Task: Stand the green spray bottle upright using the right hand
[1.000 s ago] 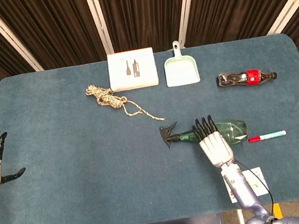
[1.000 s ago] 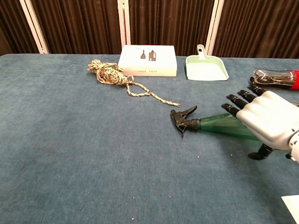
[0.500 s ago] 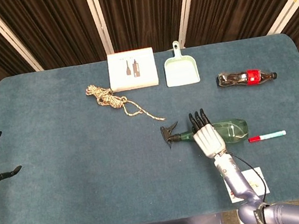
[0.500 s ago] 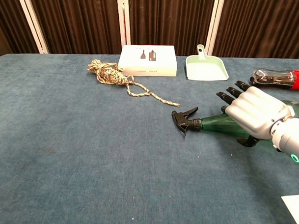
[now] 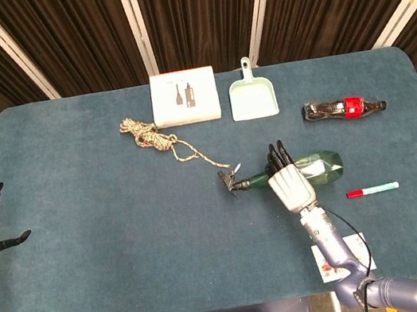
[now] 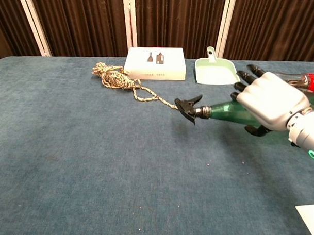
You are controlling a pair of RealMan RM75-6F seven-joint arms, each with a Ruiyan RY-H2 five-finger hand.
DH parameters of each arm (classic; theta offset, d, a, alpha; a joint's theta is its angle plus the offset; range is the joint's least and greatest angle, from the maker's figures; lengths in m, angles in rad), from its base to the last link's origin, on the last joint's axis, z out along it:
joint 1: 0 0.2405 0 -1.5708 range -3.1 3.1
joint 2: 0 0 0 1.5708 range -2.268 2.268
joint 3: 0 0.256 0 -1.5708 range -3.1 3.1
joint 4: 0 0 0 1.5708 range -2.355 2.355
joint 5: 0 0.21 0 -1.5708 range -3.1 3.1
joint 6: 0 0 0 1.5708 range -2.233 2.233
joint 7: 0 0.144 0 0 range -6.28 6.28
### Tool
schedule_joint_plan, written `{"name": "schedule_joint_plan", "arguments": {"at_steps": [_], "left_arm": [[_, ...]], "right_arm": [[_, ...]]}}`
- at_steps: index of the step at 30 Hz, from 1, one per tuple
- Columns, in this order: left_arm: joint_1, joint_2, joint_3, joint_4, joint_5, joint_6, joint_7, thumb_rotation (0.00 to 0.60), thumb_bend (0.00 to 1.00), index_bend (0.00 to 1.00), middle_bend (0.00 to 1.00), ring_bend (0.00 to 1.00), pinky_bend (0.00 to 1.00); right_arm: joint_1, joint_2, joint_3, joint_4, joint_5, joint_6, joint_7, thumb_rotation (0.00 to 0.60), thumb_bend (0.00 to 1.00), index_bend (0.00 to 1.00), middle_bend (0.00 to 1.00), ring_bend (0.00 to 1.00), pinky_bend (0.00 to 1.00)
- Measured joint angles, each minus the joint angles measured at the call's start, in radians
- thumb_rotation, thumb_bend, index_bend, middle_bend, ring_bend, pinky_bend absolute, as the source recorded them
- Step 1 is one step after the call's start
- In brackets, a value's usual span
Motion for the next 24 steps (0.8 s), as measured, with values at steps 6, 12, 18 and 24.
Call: {"name": "schedule_joint_plan", "arguments": {"at_steps": [6, 12, 18, 24], "left_arm": [[0.008, 0.006, 0.005, -0.014, 0.014, 0.024, -0.008, 0.600, 0.03, 0.00, 0.00, 0.00, 0.00], [0.015, 0.012, 0.009, -0.024, 0.024, 0.043, -0.015, 0.600, 0.03, 0.00, 0.00, 0.00, 0.00], [0.016, 0.013, 0.012, -0.023, 0.027, 0.045, -0.014, 0.600, 0.03, 0.00, 0.00, 0.00, 0.00], [0.011, 0.007, 0.018, -0.024, 0.031, 0.043, -0.004, 0.600, 0.03, 0.00, 0.00, 0.00, 0.00]], "right_arm": [[-0.001, 0.020, -0.025, -0.006, -0.099, 0.093, 0.076, 0.600, 0.63, 0.96, 0.22, 0.00, 0.07], [-0.001, 0.038, -0.042, -0.016, -0.168, 0.147, 0.169, 0.600, 0.60, 0.97, 0.22, 0.00, 0.02], [0.007, 0.040, -0.054, 0.018, -0.263, 0.241, 0.400, 0.600, 0.58, 0.97, 0.19, 0.00, 0.00], [0.017, -0.002, -0.059, 0.134, -0.334, 0.371, 0.803, 0.600, 0.58, 0.95, 0.14, 0.00, 0.00]]}}
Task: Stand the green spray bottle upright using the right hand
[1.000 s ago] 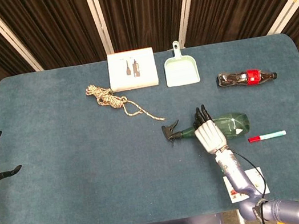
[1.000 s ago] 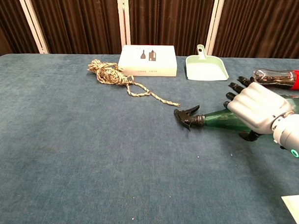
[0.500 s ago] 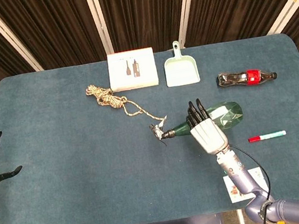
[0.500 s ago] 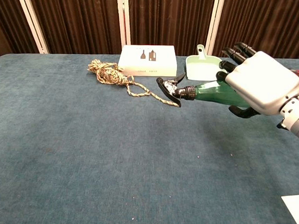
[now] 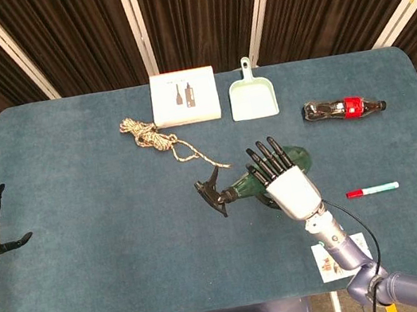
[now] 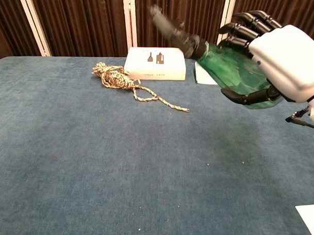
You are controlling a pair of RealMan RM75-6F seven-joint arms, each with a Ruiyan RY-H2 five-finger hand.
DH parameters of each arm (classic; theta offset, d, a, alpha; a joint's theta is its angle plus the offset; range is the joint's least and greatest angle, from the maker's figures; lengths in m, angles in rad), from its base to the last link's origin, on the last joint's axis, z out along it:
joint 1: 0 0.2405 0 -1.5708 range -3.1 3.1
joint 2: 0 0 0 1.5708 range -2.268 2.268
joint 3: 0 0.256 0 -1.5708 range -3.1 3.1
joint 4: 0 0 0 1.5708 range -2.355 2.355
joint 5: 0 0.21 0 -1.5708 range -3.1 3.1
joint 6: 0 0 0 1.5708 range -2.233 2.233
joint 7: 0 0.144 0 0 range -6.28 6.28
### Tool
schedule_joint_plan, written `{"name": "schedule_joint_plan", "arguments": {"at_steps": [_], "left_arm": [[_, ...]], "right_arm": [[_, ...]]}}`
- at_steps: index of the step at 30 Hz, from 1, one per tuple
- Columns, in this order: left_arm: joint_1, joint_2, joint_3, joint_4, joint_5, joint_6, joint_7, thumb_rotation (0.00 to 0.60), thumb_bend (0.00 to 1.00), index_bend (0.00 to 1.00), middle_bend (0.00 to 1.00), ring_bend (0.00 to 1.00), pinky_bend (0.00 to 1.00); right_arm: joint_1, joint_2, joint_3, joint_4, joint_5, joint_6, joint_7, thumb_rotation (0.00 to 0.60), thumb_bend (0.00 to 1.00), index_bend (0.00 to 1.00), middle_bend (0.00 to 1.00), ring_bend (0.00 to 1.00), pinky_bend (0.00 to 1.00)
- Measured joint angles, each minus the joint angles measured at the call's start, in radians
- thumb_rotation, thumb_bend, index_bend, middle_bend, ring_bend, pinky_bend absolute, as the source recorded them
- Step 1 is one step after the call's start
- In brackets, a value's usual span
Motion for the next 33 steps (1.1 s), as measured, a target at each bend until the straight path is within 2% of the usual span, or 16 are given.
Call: {"name": "schedule_joint_plan", "arguments": {"at_steps": [4, 7, 13, 16, 19, 26, 33], "left_arm": [[0.001, 0.000, 0.001, -0.002, 0.001, 0.006, 0.001, 0.600, 0.03, 0.00, 0.00, 0.00, 0.00], [0.002, 0.002, 0.002, -0.002, 0.004, 0.007, -0.004, 0.600, 0.03, 0.00, 0.00, 0.00, 0.00], [0.002, 0.004, 0.005, 0.000, 0.008, 0.005, -0.014, 0.600, 0.03, 0.00, 0.00, 0.00, 0.00], [0.003, 0.005, 0.007, -0.001, 0.014, 0.010, -0.019, 0.600, 0.03, 0.00, 0.00, 0.00, 0.00], [0.007, 0.008, 0.007, -0.001, 0.016, 0.018, -0.025, 0.600, 0.03, 0.00, 0.00, 0.00, 0.00], [0.005, 0.007, 0.009, 0.002, 0.015, 0.012, -0.027, 0.600, 0.03, 0.00, 0.00, 0.00, 0.00], [0.005, 0.005, 0.009, 0.001, 0.009, 0.009, -0.023, 0.600, 0.03, 0.00, 0.00, 0.00, 0.00]], "right_arm": [[0.003, -0.044, 0.004, 0.088, -0.003, 0.047, 0.305, 0.600, 0.57, 0.93, 0.10, 0.00, 0.00], [0.003, -0.080, 0.007, 0.155, 0.003, 0.068, 0.473, 0.600, 0.57, 0.94, 0.10, 0.00, 0.00], [-0.012, -0.201, 0.029, 0.340, 0.047, 0.108, 0.709, 0.600, 0.57, 0.94, 0.10, 0.00, 0.00], [-0.018, -0.248, 0.040, 0.412, 0.079, 0.098, 0.795, 0.600, 0.56, 0.94, 0.11, 0.00, 0.00], [-0.022, -0.264, 0.052, 0.433, 0.108, 0.068, 0.869, 0.600, 0.56, 0.94, 0.11, 0.00, 0.00], [-0.026, -0.240, 0.068, 0.394, 0.162, -0.039, 0.980, 0.600, 0.56, 0.94, 0.11, 0.00, 0.00], [-0.033, -0.216, 0.082, 0.352, 0.182, -0.050, 1.020, 0.600, 0.56, 0.94, 0.11, 0.00, 0.00]]}}
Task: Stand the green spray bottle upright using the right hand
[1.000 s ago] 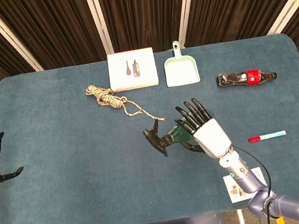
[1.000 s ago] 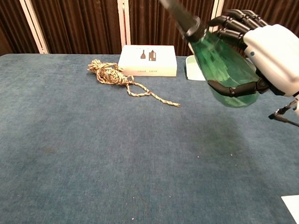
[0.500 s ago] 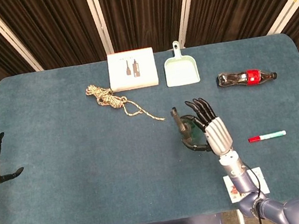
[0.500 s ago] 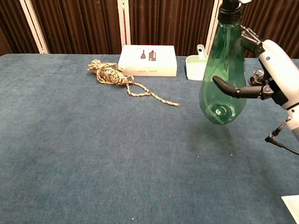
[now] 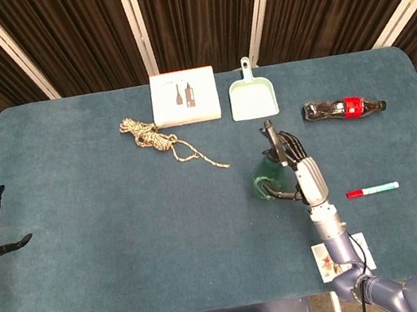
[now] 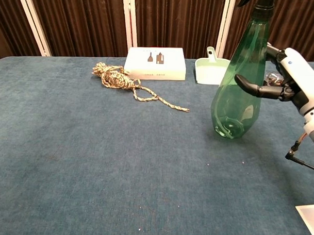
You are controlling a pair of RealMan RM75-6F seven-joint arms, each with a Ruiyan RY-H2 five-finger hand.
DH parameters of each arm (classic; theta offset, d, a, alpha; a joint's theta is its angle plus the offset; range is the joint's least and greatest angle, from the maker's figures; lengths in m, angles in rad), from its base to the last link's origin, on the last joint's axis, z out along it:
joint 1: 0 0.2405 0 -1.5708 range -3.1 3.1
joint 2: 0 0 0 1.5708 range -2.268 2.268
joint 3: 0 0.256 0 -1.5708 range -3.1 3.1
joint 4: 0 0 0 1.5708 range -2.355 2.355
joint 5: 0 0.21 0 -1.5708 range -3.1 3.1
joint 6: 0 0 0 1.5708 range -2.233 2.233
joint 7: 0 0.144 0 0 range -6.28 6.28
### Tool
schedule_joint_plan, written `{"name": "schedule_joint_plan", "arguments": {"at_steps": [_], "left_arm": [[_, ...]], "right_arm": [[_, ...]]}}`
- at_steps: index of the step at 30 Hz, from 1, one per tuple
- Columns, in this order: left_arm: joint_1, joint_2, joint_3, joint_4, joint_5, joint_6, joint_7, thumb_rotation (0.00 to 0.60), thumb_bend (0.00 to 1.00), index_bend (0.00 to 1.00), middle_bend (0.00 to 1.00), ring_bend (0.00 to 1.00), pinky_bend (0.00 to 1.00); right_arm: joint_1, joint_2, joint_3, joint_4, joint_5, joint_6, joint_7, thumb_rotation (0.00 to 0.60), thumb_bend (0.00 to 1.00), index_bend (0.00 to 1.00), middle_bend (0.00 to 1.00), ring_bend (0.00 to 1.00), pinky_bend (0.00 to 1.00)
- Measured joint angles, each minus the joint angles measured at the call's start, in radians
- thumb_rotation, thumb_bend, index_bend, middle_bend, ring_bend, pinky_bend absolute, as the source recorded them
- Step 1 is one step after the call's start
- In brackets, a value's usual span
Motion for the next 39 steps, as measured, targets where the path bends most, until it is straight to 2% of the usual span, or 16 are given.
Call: {"name": "schedule_joint_plan", "arguments": {"at_steps": [13, 17, 19, 22, 24, 27, 29, 39], "left_arm": [[0.002, 0.000, 0.004, -0.010, 0.006, 0.010, 0.009, 0.600, 0.03, 0.00, 0.00, 0.00, 0.00], [0.003, 0.001, 0.005, -0.011, 0.006, 0.011, 0.010, 0.600, 0.12, 0.00, 0.00, 0.00, 0.00], [0.002, 0.000, 0.005, -0.011, 0.006, 0.009, 0.012, 0.600, 0.15, 0.00, 0.00, 0.00, 0.00], [0.002, -0.003, 0.005, -0.010, 0.005, 0.010, 0.016, 0.600, 0.17, 0.00, 0.00, 0.00, 0.00], [0.002, -0.004, 0.004, -0.009, 0.005, 0.014, 0.017, 0.600, 0.18, 0.00, 0.00, 0.00, 0.00], [0.003, -0.005, 0.003, -0.009, 0.004, 0.016, 0.019, 0.600, 0.18, 0.00, 0.00, 0.00, 0.00], [0.003, -0.005, 0.004, -0.010, 0.004, 0.016, 0.019, 0.600, 0.16, 0.00, 0.00, 0.00, 0.00], [0.003, -0.004, 0.006, -0.013, 0.005, 0.015, 0.021, 0.600, 0.13, 0.00, 0.00, 0.00, 0.00]], "right_arm": [[-0.020, -0.032, -0.030, 0.054, -0.008, -0.003, 0.011, 0.600, 0.56, 0.94, 0.11, 0.00, 0.00], [-0.024, -0.044, -0.030, 0.081, -0.007, 0.003, 0.019, 0.600, 0.55, 0.90, 0.10, 0.00, 0.00], [-0.026, -0.049, -0.030, 0.090, -0.007, 0.005, 0.028, 0.600, 0.53, 0.81, 0.07, 0.00, 0.00], [-0.029, -0.054, -0.032, 0.102, -0.007, 0.008, 0.036, 0.600, 0.43, 0.56, 0.01, 0.00, 0.00], [-0.029, -0.054, -0.034, 0.111, -0.009, 0.009, 0.036, 0.600, 0.34, 0.36, 0.00, 0.00, 0.00], [-0.032, -0.053, -0.042, 0.117, -0.014, 0.011, 0.044, 0.600, 0.27, 0.12, 0.00, 0.00, 0.00], [-0.033, -0.049, -0.049, 0.124, -0.020, 0.009, 0.045, 0.600, 0.24, 0.03, 0.00, 0.00, 0.00], [-0.035, -0.031, -0.058, 0.115, -0.024, -0.002, 0.013, 0.600, 0.08, 0.00, 0.00, 0.00, 0.00]]}}
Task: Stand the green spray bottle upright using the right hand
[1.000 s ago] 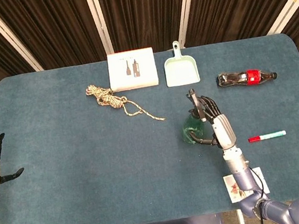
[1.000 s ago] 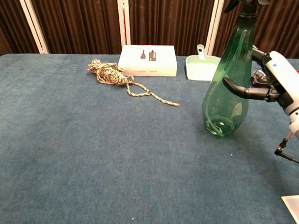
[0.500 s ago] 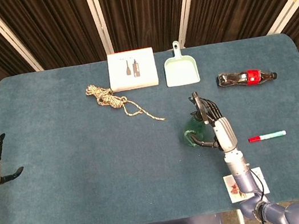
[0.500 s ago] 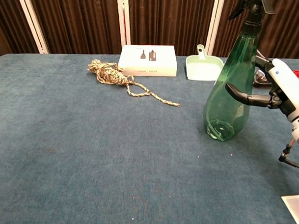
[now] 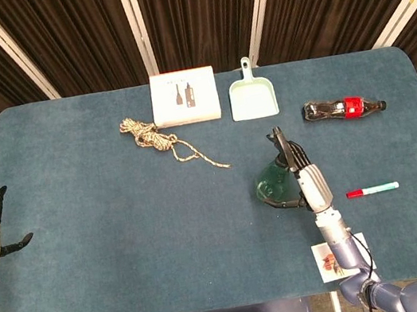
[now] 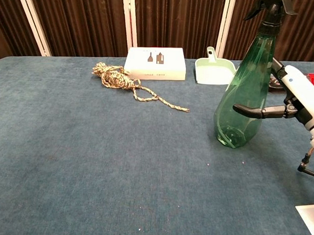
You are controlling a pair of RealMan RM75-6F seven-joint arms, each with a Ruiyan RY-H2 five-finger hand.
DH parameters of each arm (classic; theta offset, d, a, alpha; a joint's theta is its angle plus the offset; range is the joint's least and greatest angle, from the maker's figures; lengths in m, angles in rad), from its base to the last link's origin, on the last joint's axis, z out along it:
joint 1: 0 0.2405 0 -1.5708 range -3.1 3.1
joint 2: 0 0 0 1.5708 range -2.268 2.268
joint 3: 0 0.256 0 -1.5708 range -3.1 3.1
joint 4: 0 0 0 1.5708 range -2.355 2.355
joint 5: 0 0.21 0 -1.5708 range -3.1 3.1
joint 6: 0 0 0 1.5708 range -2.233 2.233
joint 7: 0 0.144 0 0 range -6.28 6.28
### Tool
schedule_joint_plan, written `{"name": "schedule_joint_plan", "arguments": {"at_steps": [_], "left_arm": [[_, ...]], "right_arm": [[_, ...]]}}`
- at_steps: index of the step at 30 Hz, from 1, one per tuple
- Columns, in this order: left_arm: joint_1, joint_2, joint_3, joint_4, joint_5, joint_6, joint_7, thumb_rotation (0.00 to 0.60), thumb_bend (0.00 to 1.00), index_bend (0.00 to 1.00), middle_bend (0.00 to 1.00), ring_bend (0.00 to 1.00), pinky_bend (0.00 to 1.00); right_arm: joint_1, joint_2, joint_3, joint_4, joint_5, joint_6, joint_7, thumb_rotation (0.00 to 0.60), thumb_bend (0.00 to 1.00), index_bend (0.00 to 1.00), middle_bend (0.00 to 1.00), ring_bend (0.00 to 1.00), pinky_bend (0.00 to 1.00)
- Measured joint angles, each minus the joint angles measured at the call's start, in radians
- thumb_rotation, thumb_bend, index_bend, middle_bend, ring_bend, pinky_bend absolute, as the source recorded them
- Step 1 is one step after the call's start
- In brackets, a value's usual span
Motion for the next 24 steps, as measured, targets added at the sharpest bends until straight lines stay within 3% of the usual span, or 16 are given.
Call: {"name": "schedule_joint_plan", "arguments": {"at_steps": [15, 24], "left_arm": [[0.005, 0.003, 0.000, -0.011, -0.005, 0.008, 0.008, 0.600, 0.11, 0.00, 0.00, 0.00, 0.00], [0.012, 0.011, 0.002, -0.028, 0.009, 0.029, 0.006, 0.600, 0.11, 0.00, 0.00, 0.00, 0.00]], "right_arm": [[-0.067, 0.101, -0.041, -0.138, -0.012, 0.026, -0.146, 0.600, 0.01, 0.00, 0.00, 0.00, 0.00], [-0.123, 0.316, -0.088, -0.326, -0.025, 0.020, -0.333, 0.600, 0.02, 0.00, 0.00, 0.00, 0.00]]}}
